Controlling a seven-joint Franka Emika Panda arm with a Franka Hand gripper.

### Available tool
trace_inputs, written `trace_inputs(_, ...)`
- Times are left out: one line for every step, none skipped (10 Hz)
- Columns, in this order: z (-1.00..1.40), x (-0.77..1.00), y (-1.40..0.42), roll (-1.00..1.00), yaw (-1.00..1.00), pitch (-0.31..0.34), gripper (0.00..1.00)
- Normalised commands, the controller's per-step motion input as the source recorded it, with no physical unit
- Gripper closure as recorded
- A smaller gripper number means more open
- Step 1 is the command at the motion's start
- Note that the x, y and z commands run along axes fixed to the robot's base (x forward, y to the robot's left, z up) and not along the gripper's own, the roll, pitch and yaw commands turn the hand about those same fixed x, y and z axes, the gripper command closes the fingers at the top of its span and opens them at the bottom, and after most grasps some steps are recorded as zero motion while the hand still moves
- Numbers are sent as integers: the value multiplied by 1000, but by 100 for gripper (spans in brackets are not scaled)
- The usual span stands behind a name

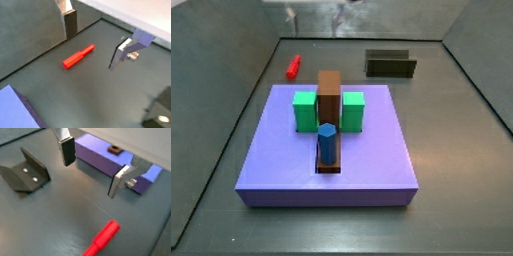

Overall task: Pick up the red object. Move up. Place the red object on the fixture. Regrasp the red object. Move to above the board. Insert the red object.
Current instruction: Pick up the red object.

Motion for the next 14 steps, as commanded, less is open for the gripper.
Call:
trace_inputs(-849, -446, 211, 47, 0, -216, 0)
trace_inputs(-803, -386, 311, 49, 0, -236, 0)
trace_inputs(-846, -149, 254, 57, 0, -189, 0)
trace_inputs(-846, 217, 0, 140, 0, -80, 0)
trace_inputs(-769, 420, -114, 271, -6, 0, 0)
trace_inputs(-691, 269, -80, 299, -100, 67, 0)
trace_inputs(-363, -297, 0, 6, -131, 0, 0)
trace_inputs(-111, -460, 0, -6, -131, 0, 0)
trace_inputs(0, -569, 0, -84, -174, -21, 0)
trace_inputs(0, -569, 0, -57, -143, -50, 0)
trace_inputs(0, -457, 0, -89, -94, -64, 0)
trace_inputs(-326, -26, 0, -53, -9, -93, 0)
trace_inputs(-443, 0, 0, -34, 0, -100, 0)
trace_inputs(-343, 0, 0, -4, 0, -77, 0)
